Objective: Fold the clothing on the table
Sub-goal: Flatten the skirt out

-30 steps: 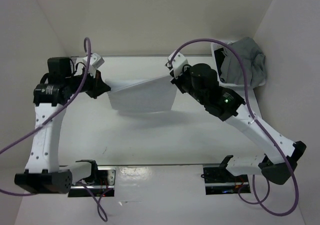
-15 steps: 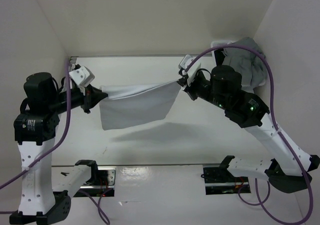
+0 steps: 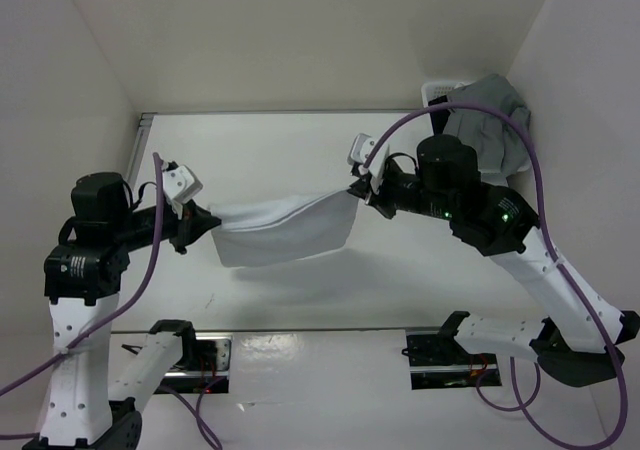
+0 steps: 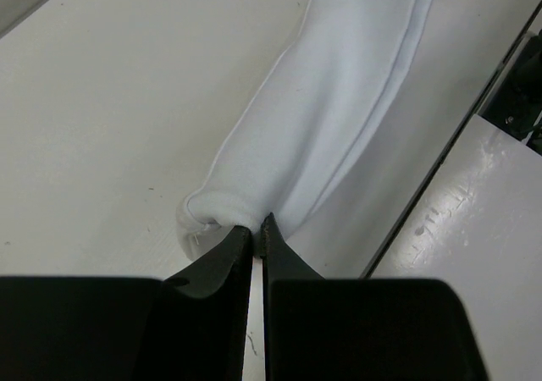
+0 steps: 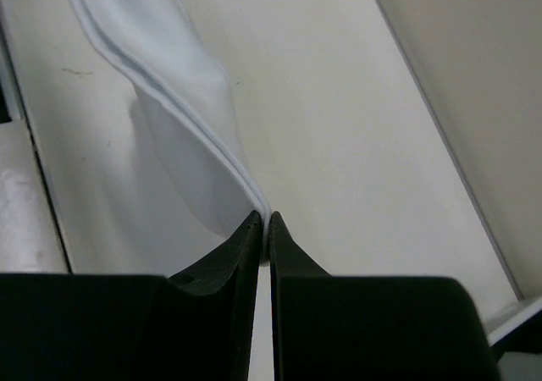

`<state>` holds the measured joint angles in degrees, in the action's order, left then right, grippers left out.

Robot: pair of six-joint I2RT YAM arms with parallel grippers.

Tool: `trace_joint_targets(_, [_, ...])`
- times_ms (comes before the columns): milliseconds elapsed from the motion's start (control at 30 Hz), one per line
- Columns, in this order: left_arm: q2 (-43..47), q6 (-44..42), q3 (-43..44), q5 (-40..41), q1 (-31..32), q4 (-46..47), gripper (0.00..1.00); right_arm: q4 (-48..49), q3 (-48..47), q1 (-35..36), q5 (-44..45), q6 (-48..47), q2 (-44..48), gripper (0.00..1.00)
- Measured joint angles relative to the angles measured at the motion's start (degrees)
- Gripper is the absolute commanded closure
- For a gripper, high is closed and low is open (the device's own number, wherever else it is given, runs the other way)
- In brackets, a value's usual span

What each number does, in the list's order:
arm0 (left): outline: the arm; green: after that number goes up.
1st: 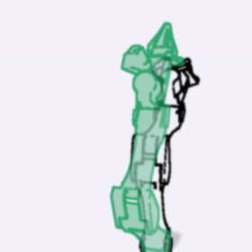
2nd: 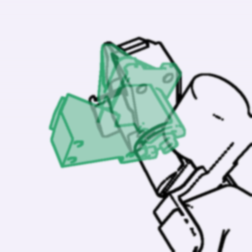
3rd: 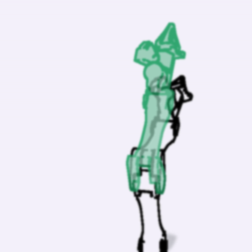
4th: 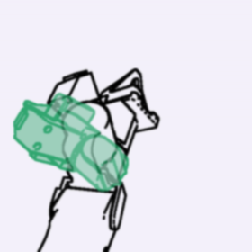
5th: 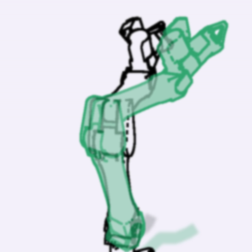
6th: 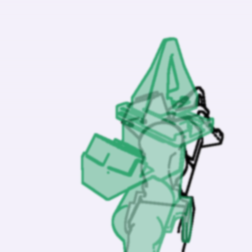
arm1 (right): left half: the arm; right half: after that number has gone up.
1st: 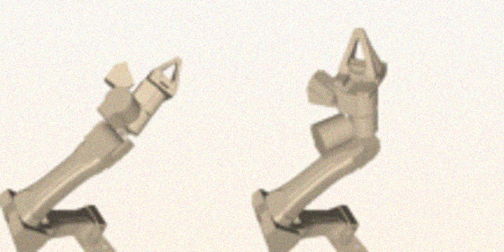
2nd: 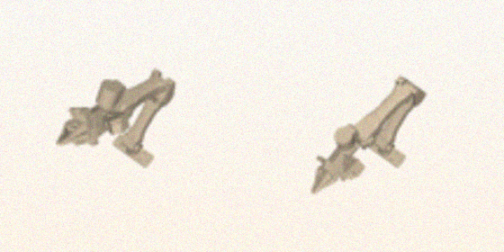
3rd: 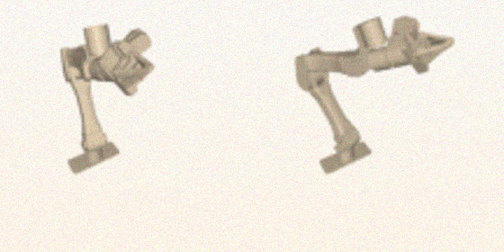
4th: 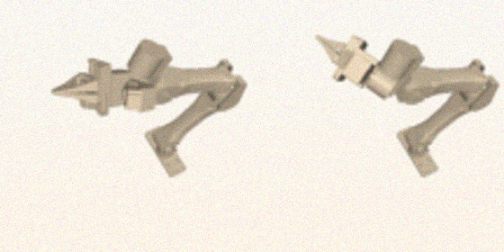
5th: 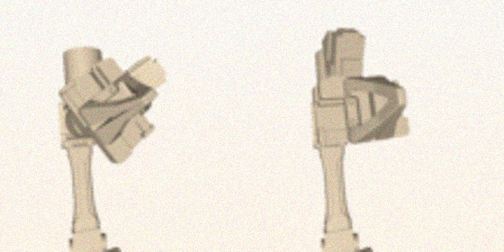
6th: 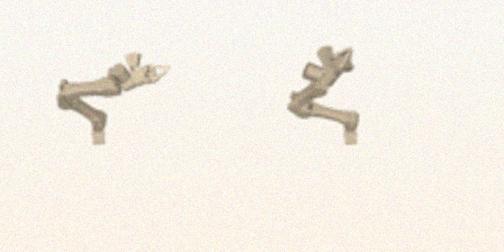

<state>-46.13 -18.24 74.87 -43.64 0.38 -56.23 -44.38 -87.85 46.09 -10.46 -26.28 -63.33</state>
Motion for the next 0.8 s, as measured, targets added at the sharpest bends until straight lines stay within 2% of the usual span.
trace_joint_targets(200, [1.90,-1.95,-1.20,-0.22,0.04,-2.45,0.89,-4.92,0.00,0.00,-8.17,-3.74,0.26,0.90])
trace_joint_targets(400, [2.21,-2.91,-2.69,-0.66,0.35,-3.34,0.88,-6.10,0.50,0.00,-10.73,-4.94,0.17,0.90])
trace_joint_targets(567, [-2.58,-2.91,-5.22,-0.20,1.18,-1.75,0.88,-1.75,5.25,0.00,-6.80,-4.61,-1.53,0.90])
trace_joint_targets(800, [-15.50,-2.71,-6.29,2.16,1.70,3.98,0.90,6.32,12.70,-0.26,3.02,-3.80,-10.84,0.95])
